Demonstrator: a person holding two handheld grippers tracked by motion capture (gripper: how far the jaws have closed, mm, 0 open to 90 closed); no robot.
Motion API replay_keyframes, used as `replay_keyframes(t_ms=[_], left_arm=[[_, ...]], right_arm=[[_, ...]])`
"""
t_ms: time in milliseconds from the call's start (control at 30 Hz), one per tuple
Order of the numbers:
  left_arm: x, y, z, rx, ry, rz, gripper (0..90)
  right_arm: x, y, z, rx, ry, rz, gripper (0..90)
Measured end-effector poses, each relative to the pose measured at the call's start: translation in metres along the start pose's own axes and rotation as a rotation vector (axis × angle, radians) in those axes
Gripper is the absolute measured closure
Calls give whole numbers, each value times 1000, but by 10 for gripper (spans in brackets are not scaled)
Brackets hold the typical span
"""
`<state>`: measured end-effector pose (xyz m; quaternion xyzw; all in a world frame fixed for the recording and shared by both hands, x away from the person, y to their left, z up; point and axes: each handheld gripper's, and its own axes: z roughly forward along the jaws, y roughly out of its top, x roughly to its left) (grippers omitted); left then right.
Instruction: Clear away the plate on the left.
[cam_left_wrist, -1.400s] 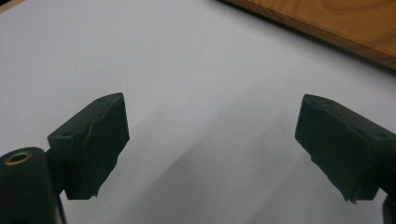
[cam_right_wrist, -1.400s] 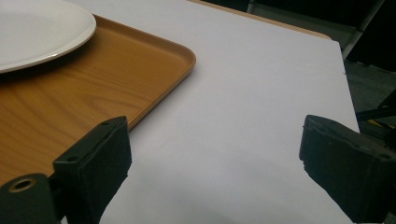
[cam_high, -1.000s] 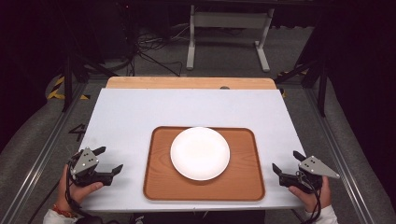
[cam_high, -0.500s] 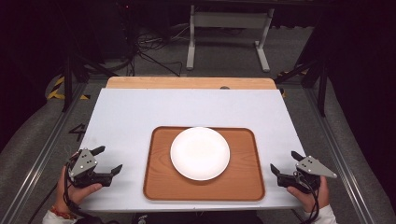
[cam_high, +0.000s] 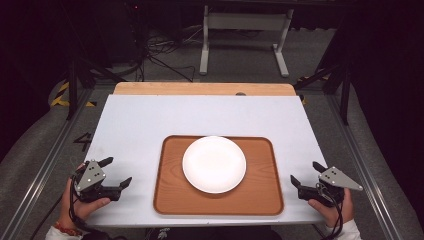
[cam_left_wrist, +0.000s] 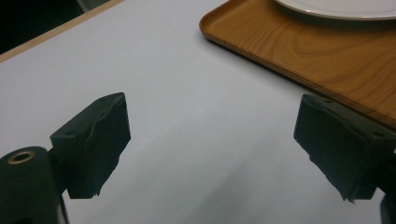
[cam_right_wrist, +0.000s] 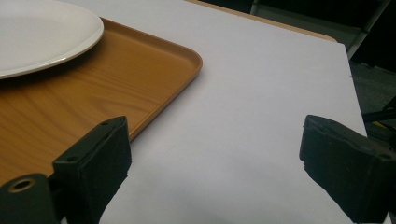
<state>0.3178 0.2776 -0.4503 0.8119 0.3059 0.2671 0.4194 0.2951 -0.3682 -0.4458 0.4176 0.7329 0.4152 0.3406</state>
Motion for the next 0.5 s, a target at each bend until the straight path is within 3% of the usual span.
replay_keyframes(t_ms=[267,500], left_arm=[[0,0,1,5,-2,8,112],[2,-4,2,-3,-26,-38,113]], right_arm=[[0,-1,0,0,0,-4,96],[-2,0,1,-4,-1,9,96]])
